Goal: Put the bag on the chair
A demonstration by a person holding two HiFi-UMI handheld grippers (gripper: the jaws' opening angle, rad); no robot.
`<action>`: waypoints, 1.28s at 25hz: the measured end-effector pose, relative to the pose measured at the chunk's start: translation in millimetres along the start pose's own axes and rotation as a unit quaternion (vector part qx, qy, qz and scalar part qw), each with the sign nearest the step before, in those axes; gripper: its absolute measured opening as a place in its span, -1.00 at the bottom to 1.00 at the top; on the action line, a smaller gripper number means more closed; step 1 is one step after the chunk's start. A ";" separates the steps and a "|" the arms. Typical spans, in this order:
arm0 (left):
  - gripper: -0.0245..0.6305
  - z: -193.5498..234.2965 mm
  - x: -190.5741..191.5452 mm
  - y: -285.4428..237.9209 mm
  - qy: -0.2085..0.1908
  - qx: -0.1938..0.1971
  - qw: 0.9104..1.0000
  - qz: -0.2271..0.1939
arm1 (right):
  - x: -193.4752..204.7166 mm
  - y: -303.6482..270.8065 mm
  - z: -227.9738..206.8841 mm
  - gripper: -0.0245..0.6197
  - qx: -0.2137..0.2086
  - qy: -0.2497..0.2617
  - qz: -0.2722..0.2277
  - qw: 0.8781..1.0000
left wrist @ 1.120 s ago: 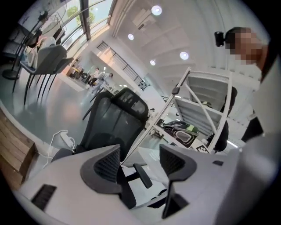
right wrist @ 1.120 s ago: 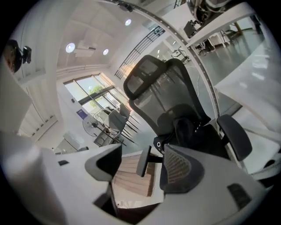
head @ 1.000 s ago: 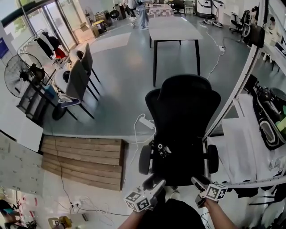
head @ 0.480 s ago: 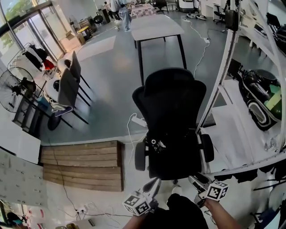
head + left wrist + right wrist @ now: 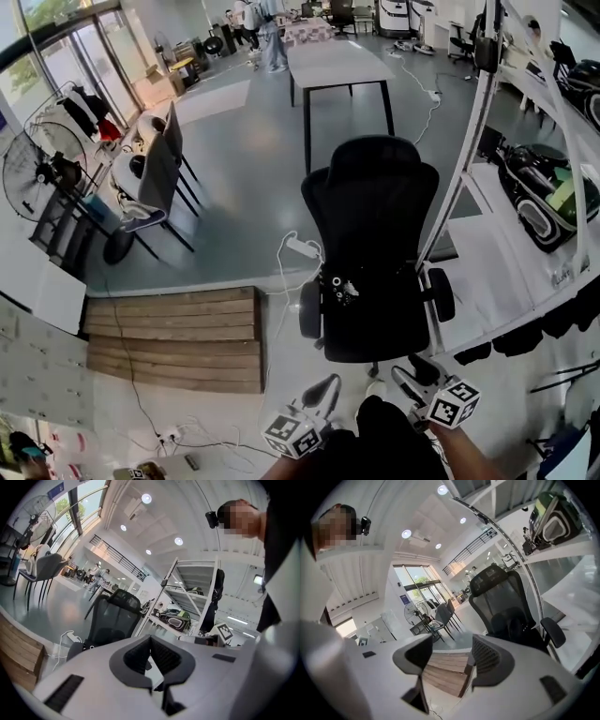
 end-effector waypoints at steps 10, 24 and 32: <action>-0.90 -28.3 3.5 70.7 -0.027 -0.024 0.998 -0.042 | 20.2 53.1 80.7 -0.47 0.079 0.086 -0.031 0.993; -0.90 -46.7 0.5 111.8 -0.073 -0.065 0.993 -0.068 | 27.4 86.0 95.1 -0.92 0.117 0.149 -0.033 0.981; -0.90 -58.4 6.0 105.8 -0.079 -0.070 0.992 -0.065 | 15.0 109.7 78.8 -0.92 0.134 0.157 -0.043 0.977</action>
Point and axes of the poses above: the fingertips, and each gripper's own axes: y backward along the fingers, z to its left, x out of its underside, the point moved 5 cm from there along y, backward along the fingers, and after that the axes turned 1 degree about y, right-handed, at the moved point
